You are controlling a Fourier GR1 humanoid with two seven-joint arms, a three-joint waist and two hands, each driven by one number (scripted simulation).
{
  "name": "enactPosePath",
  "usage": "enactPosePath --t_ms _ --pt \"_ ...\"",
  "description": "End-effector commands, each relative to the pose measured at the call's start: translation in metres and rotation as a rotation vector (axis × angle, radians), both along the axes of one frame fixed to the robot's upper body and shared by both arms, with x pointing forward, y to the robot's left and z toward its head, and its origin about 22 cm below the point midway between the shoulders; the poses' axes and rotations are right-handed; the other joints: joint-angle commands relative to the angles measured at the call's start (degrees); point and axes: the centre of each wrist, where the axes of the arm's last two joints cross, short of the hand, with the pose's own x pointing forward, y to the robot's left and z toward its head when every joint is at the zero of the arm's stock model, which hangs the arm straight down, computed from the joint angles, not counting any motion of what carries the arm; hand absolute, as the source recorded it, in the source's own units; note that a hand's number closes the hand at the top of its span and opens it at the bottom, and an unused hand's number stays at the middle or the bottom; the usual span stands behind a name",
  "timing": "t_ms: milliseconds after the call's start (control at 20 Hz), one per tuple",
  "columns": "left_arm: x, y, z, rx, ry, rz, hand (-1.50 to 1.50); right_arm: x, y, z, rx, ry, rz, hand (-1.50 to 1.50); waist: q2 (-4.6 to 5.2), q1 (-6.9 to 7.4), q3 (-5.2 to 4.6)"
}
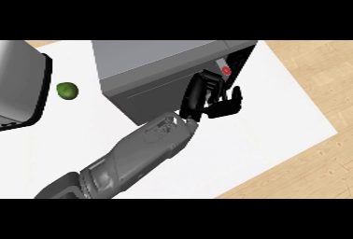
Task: Pick up the milk, place it into the microwave and close the microwave
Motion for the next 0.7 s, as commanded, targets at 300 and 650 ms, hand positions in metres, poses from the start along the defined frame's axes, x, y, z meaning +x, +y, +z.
enactPosePath --t_ms 300,650 --pt "0.037 0.052 -0.016 0.066 0.076 0.155 1.50 -0.008 -0.014 0.013 0.022 -0.028 -0.067 -1.50 0.58 4.46 -0.12" --pt "0.046 0.070 -0.016 0.074 0.075 0.156 -1.50 -0.017 -0.019 0.017 0.023 -0.023 -0.103 -1.50 0.39 6.52 -0.24"
